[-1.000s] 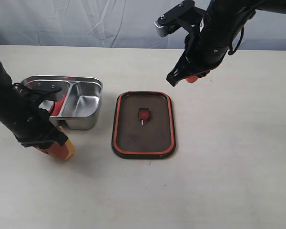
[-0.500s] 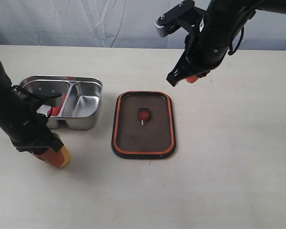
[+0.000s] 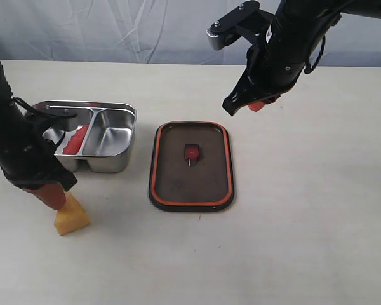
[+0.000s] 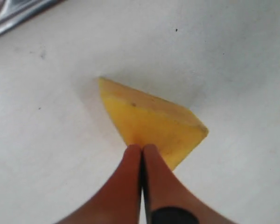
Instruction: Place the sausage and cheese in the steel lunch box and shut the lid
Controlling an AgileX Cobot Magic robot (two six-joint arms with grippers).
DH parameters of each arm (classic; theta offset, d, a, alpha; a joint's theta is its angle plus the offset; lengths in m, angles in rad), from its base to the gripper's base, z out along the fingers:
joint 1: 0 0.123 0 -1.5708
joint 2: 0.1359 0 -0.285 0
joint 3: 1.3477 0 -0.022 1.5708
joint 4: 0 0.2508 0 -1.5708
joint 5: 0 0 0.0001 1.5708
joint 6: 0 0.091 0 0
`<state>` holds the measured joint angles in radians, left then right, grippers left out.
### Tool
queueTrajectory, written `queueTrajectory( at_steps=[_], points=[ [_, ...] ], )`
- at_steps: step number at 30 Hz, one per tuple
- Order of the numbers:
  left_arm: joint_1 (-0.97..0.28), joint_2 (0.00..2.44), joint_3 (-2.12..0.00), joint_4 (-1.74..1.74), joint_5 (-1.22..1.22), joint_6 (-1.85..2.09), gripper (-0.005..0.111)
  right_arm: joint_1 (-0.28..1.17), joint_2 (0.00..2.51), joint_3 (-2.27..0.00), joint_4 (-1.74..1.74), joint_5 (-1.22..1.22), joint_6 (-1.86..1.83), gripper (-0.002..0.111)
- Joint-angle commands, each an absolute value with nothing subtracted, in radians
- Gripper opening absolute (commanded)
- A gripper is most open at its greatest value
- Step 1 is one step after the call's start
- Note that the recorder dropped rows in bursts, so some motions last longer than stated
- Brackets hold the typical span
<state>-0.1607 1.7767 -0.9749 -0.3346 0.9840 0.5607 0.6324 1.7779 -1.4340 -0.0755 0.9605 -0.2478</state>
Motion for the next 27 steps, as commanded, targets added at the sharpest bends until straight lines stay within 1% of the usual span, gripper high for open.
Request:
queueTrajectory(
  at_steps=[1, 4, 6, 9, 12, 14, 17, 22, 27],
  points=[
    [-0.161, 1.769, -0.979, -0.334, 0.984, 0.553, 0.000, 0.628, 1.770, -1.434, -0.087, 0.964, -0.247, 0.000],
    [-0.161, 1.769, -0.979, -0.350, 0.989, 0.548, 0.000, 0.628, 1.770, -1.434, -0.087, 0.964, -0.247, 0.000],
    [-0.161, 1.769, -0.979, -0.358, 1.003, 0.548, 0.003, 0.628, 1.770, -1.434, -0.087, 0.964, -0.247, 0.000],
    [-0.161, 1.769, -0.980, -0.343, 1.029, 0.558, 0.016, 0.628, 1.770, -1.434, -0.087, 0.968, -0.247, 0.000],
    [-0.161, 1.769, -0.996, -0.341, 1.039, 0.505, 0.034, 0.628, 1.770, -1.434, -0.087, 0.968, -0.247, 0.000],
    [-0.161, 1.769, -1.018, -0.341, 1.056, 0.434, 0.043, 0.628, 1.770, -1.434, -0.087, 0.968, -0.247, 0.000],
    [-0.161, 1.769, -1.042, -0.325, 1.045, 0.265, 0.045, 0.628, 1.770, -1.434, -0.087, 0.968, -0.247, 0.000],
    [-0.167, 1.769, -1.049, -0.321, 1.061, 0.158, 0.045, 0.628, 1.770, -1.434, -0.087, 0.965, -0.247, 0.000],
    [-0.230, 1.771, -1.049, -0.269, 1.035, 0.081, 0.045, 0.628, 1.770, -1.434, -0.087, 0.955, -0.247, 0.000]
  ],
)
